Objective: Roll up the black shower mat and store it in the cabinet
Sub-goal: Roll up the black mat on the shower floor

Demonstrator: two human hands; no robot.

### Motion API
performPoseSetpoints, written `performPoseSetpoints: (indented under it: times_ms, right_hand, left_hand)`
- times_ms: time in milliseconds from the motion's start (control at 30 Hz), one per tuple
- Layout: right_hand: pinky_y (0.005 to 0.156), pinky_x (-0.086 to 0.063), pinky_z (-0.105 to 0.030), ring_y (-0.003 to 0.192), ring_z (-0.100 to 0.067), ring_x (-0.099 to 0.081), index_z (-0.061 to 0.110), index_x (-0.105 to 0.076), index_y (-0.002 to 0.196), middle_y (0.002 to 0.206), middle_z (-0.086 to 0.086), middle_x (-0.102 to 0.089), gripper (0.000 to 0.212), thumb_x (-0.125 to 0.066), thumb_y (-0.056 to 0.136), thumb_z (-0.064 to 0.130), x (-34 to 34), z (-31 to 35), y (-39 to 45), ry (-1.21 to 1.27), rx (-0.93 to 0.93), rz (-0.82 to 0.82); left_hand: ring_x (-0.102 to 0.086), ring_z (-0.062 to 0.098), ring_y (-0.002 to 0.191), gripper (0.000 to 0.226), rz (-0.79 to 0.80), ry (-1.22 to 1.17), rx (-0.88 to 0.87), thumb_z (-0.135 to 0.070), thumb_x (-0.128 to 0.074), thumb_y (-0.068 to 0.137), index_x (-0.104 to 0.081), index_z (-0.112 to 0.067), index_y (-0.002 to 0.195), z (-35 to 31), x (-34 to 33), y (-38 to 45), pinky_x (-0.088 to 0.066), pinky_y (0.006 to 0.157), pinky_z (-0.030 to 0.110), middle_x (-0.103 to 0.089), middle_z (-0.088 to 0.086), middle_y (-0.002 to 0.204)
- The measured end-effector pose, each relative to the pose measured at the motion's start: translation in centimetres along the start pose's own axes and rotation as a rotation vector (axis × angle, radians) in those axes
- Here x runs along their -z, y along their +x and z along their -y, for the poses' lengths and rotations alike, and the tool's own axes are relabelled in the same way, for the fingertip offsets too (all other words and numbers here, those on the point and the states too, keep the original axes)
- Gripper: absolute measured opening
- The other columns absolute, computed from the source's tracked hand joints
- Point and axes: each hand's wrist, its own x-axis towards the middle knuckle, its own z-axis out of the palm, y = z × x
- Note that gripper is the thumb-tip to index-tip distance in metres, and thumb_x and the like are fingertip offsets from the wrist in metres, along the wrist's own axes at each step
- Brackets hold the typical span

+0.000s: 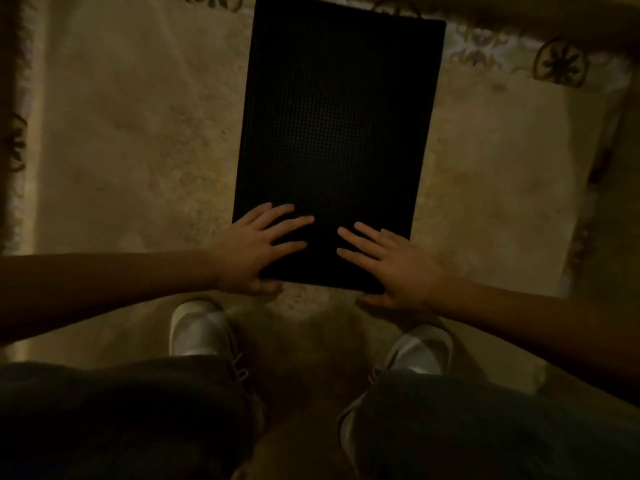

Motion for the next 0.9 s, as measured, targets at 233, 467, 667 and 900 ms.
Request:
performPoseSetpoints:
  times_ms: [233, 467, 667, 900]
  right_hand:
    - [0.103, -0.045, -0.054, 0.119, -0.034, -0.055, 0.011, -0.059, 0.136, 0.130, -0.018, -0.059, 0.049, -0.063, 0.097, 0.041, -3.9, -0.4, -1.4, 0.016, 0.075, -0.424]
    - [0.059, -0.053, -0.041, 0.082, -0.029, -0.063, 0.006, -0.067, 0.118, 0.104, -0.012, -0.068, 0.034, -0.046, 0.105, 0.029, -3.8, 1.3, -2.3, -0.038, -0.017, -0.506]
    - [0.059, -0.057, -0.042, 0.077, -0.030, -0.066, 0.004, -0.069, 0.116, 0.097, -0.013, -0.071, 0.024, -0.058, 0.099, 0.017, -3.2, 1.2, -2.6, 0.081, -0.099, -0.589]
    - [0.052, -0.054, -0.040, 0.071, -0.028, -0.065, 0.011, -0.067, 0.119, 0.094, -0.011, -0.069, 0.030, -0.046, 0.098, 0.016, -2.8, 0.0, -3.0, 0.176, -0.030, -0.557]
  left_hand:
    - [-0.048, 0.028, 0.094, 0.078, -0.155, -0.004, -0.021, -0.050, -0.068, 0.078, -0.042, -0.017, 0.144, 0.6, -2.6, 0.0, -0.045, 0.075, 0.040, -0.048, 0.013, 0.113]
    - [-0.064, 0.029, 0.081, 0.042, -0.198, 0.025, -0.055, -0.033, -0.044, 0.094, -0.066, -0.003, 0.115, -0.9, -1.7, -1.8, -0.054, 0.061, 0.036, -0.066, 0.015, 0.100]
    - [-0.065, 0.033, 0.087, 0.056, -0.167, -0.041, 0.077, -0.009, -0.075, 0.073, -0.060, -0.001, 0.126, -0.9, -0.9, -1.5, -0.055, 0.059, 0.038, -0.067, 0.016, 0.105]
    - [-0.061, 0.018, 0.094, 0.077, -0.188, -0.154, 0.077, -0.017, -0.060, 0.078, -0.023, -0.032, 0.144, -0.9, -2.2, -0.6, -0.053, 0.068, 0.031, -0.060, 0.000, 0.117]
